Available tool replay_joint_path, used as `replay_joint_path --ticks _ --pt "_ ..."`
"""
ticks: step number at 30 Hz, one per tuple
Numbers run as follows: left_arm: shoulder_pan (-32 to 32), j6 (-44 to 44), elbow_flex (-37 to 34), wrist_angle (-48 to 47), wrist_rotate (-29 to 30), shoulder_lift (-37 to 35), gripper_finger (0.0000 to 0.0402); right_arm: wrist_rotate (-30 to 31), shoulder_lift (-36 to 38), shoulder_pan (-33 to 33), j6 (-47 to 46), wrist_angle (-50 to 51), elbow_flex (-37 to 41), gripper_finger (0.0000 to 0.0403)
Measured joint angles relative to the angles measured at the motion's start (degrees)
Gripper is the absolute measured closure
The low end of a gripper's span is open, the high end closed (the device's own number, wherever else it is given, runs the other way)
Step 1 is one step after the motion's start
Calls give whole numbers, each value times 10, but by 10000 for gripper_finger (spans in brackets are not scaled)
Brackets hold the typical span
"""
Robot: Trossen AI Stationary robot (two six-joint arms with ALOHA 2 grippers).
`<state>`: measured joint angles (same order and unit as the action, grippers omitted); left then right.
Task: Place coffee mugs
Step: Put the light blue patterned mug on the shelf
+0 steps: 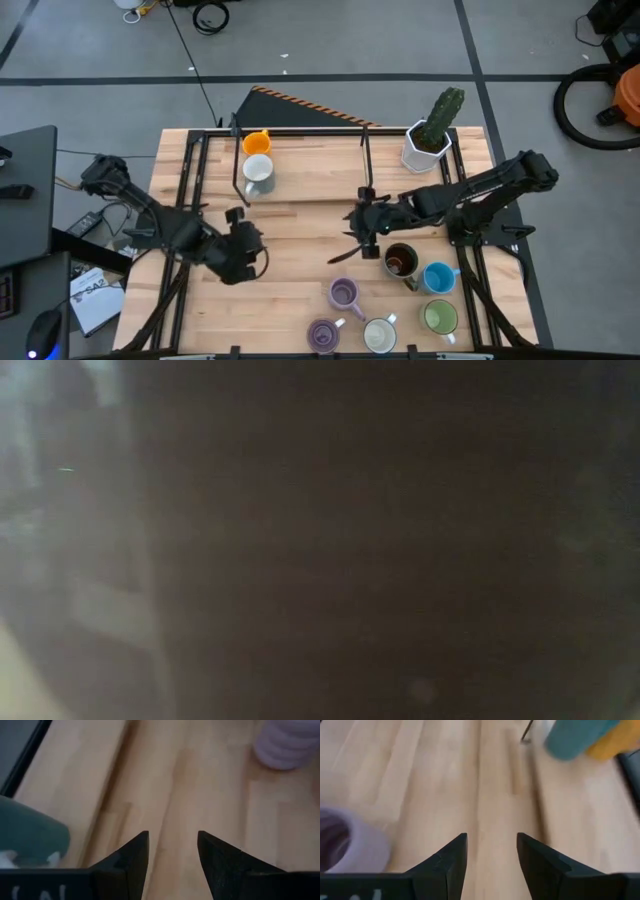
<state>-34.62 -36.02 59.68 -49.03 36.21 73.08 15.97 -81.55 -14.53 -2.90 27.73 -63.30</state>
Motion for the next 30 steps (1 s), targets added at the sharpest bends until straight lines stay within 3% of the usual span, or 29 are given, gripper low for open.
replay_joint_path --ticks 6,13,22,30 --pt "-19 31 -1 33 2 0 226 -8 6 -34 -56 189 -70 218" --pt "-9 87 -1 105 -7 0 226 -24 1 -67 -89 345 -82 212" --pt "45 82 -1 164 -98 0 226 -88 -26 -68 -36 408 -75 217" --pt "85 81 0 165 -107 0 226 -103 -102 -65 -8 427 -74 217"
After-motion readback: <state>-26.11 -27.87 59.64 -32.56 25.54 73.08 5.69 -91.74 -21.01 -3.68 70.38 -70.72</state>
